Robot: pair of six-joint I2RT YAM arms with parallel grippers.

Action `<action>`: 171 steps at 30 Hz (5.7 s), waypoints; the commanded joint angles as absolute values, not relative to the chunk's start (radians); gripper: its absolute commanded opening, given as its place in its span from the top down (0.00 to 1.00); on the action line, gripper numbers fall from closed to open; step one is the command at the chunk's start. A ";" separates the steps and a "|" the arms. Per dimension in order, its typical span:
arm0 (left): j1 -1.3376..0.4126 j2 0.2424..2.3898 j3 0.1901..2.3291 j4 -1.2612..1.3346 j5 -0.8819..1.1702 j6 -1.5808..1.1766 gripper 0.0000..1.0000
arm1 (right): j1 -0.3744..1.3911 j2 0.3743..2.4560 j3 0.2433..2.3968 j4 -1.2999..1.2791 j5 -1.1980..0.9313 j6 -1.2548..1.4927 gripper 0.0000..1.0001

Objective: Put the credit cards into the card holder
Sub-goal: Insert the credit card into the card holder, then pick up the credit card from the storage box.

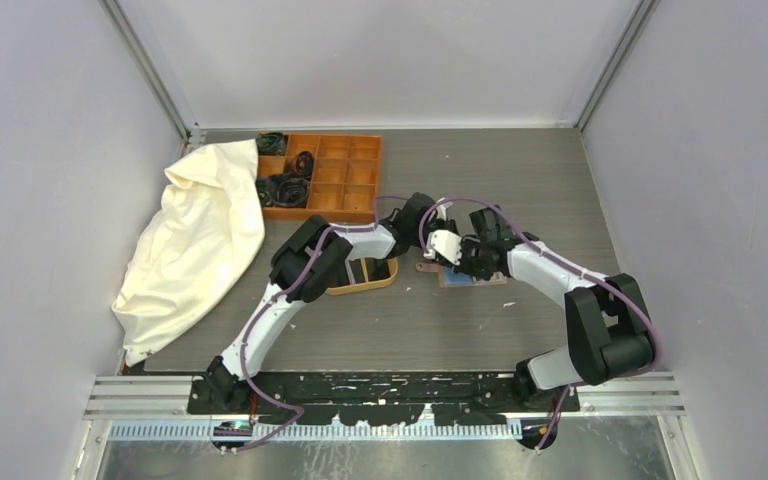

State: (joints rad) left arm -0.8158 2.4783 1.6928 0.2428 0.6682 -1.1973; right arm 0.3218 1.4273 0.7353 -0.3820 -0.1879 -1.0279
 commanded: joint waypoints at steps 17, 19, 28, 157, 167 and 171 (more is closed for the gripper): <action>-0.823 2.521 1.718 0.151 0.646 -1.164 0.76 | 0.259 1.355 0.780 -0.493 -0.406 -1.028 0.83; -0.822 2.525 1.722 0.150 0.646 -1.166 0.76 | 0.295 1.364 0.765 -0.448 -0.375 -1.010 0.83; -0.823 2.533 1.729 0.146 0.650 -1.167 0.75 | 0.391 1.453 0.735 -0.236 -0.117 -0.928 0.85; -0.533 1.171 0.393 0.267 -0.090 -0.610 0.55 | 0.674 2.058 1.476 -0.276 -0.561 0.406 0.43; -0.530 1.184 0.396 0.271 -0.060 -0.618 0.78 | 0.716 2.094 1.476 -0.304 -0.516 0.391 0.47; -0.530 1.195 0.394 0.285 -0.043 -0.623 0.89 | 0.727 2.105 1.475 -0.299 -0.537 0.403 0.47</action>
